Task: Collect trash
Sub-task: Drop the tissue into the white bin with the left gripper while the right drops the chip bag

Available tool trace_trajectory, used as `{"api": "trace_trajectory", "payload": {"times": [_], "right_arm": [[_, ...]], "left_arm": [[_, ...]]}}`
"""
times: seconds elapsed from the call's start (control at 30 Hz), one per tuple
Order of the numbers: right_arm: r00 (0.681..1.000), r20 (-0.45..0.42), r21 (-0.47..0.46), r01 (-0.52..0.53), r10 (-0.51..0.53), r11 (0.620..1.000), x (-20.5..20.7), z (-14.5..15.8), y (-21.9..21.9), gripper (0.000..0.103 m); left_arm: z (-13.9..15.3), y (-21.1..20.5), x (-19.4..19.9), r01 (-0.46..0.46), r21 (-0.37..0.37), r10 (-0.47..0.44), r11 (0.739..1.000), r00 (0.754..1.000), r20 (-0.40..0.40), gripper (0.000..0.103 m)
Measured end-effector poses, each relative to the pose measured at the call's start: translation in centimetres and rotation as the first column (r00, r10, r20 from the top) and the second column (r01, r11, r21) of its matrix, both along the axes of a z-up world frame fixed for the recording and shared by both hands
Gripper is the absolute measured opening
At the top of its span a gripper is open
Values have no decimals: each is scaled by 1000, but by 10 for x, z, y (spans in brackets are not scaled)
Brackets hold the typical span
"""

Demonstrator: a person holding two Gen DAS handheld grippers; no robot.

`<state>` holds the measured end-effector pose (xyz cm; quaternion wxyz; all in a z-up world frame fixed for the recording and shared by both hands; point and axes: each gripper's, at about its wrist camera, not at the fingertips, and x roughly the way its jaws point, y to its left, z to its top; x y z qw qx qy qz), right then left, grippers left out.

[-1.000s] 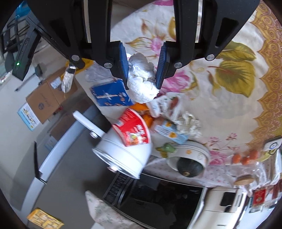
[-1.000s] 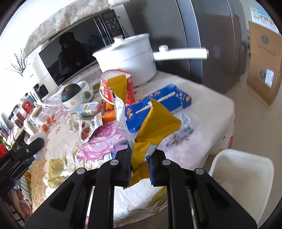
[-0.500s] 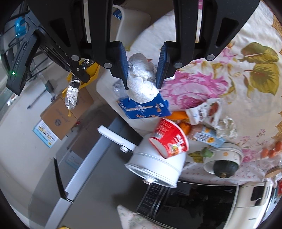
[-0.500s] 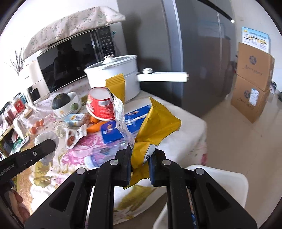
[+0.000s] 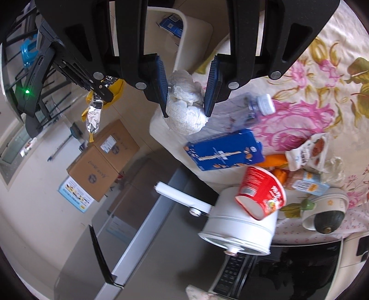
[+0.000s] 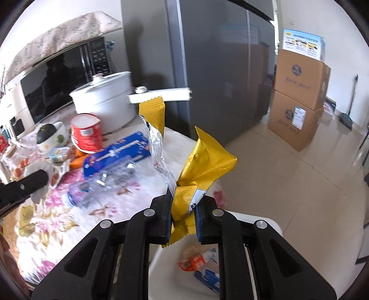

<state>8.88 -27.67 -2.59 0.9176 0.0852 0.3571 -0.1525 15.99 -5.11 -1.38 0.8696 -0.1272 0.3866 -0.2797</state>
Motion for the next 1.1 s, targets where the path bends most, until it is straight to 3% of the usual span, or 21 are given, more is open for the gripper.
{"api": "trace_trajectory", "payload": {"times": [0.2,0.27,0.33,0.67,0.73,1.1], "right_arm": [[999,-45,-23,25,-26,999,-17,-12,-17,16],[997,-71,-18,39,-40,999,-23,-17,-24,21],[995,-85,-14,55,-56,998,-28,-21,-30,39],[984,-62,-15,169,-169,986,-52,-17,-69,63],[982,-56,-11,179,-179,984,-54,-17,-72,72],[953,-28,-68,298,-301,952,-70,-10,-101,87]], "left_arm": [[-4,-24,-4,47,10,-46,999,999,-6,30],[-6,-33,-5,62,14,-62,998,998,-11,30],[-7,-40,-6,75,16,-75,997,997,-15,30],[-13,-91,-16,164,15,-163,986,986,-30,31],[-14,-98,-18,176,12,-175,984,984,-34,31],[-19,-142,-27,255,15,-254,967,966,-59,33]]}}
